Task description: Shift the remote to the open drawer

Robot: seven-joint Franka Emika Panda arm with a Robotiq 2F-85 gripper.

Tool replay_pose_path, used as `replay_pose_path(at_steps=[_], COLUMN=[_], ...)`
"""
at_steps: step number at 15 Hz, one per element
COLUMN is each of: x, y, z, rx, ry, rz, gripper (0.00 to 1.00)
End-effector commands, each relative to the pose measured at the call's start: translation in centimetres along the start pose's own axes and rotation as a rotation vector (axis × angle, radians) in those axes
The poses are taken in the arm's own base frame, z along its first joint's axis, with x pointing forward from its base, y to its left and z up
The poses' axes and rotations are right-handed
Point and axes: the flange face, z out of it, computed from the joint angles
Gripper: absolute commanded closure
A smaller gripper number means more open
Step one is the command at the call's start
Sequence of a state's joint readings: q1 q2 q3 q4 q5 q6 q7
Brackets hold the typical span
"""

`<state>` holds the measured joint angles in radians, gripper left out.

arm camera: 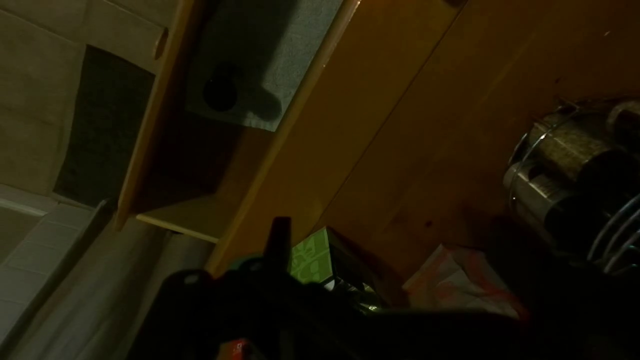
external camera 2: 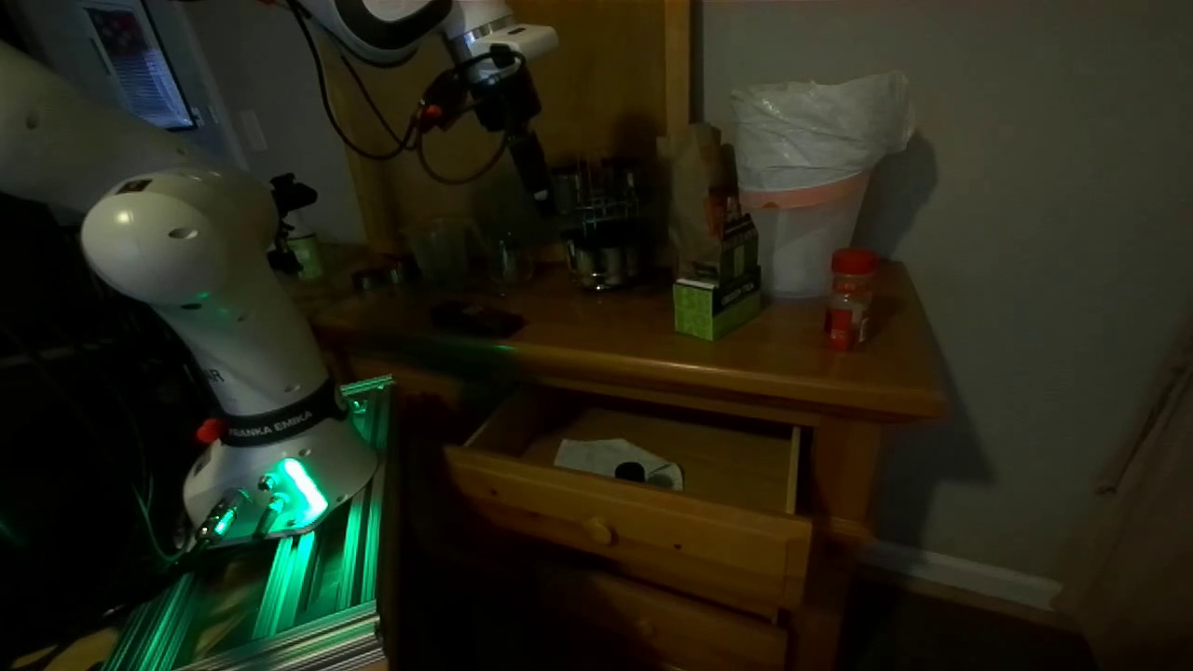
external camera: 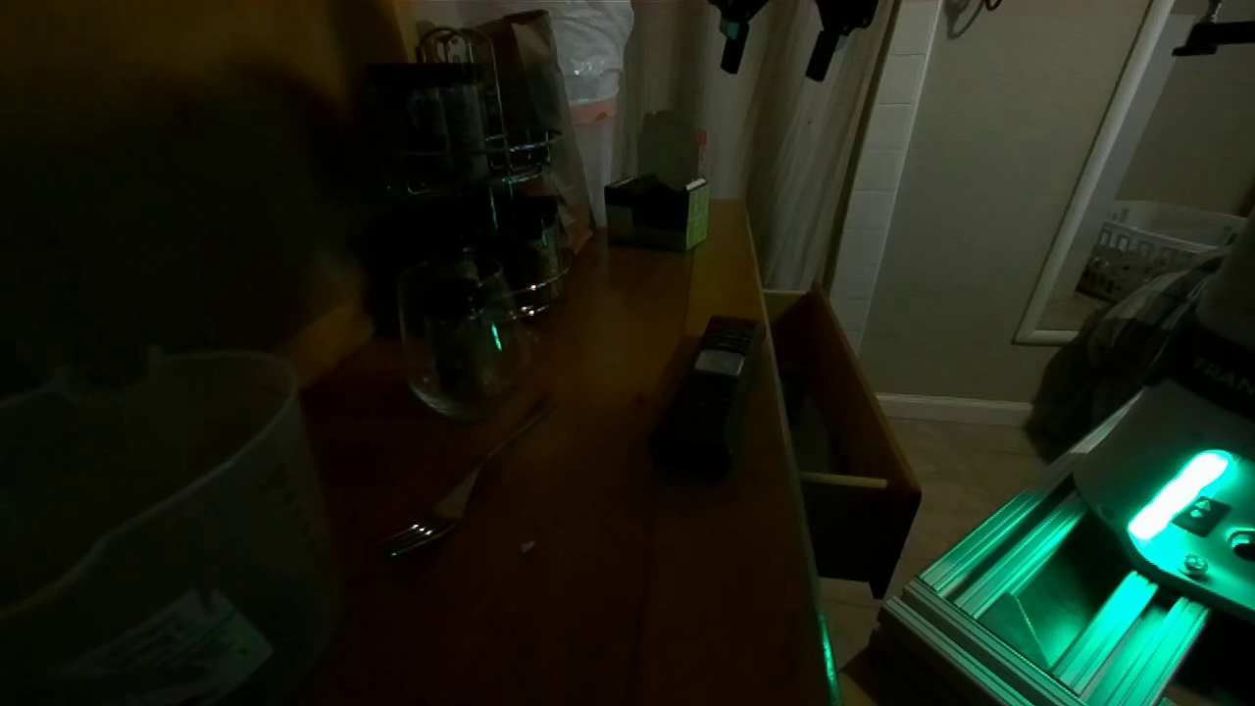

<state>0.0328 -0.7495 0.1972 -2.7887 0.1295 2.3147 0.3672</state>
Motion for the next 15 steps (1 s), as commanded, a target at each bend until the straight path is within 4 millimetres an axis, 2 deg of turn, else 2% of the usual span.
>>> replay_pose_path(at_steps=[1, 4, 7, 11, 15], x=[0.0, 0.0, -0.7, -4.4, -8.2], y=[0.0, 0.0, -1.5, -4.3, -6.3], z=[0.0, 0.0, 1.3, 2.9, 3.1], rx=[0.000, 0.000, -0.055, -0.156, -0.087], ry=[-0.001, -0.001, -0.091, -0.266, -0.452], rz=[0.000, 0.000, 0.113, 0.142, 0.124], gripper=[0.00, 0.00, 0.00, 0.00, 0.00])
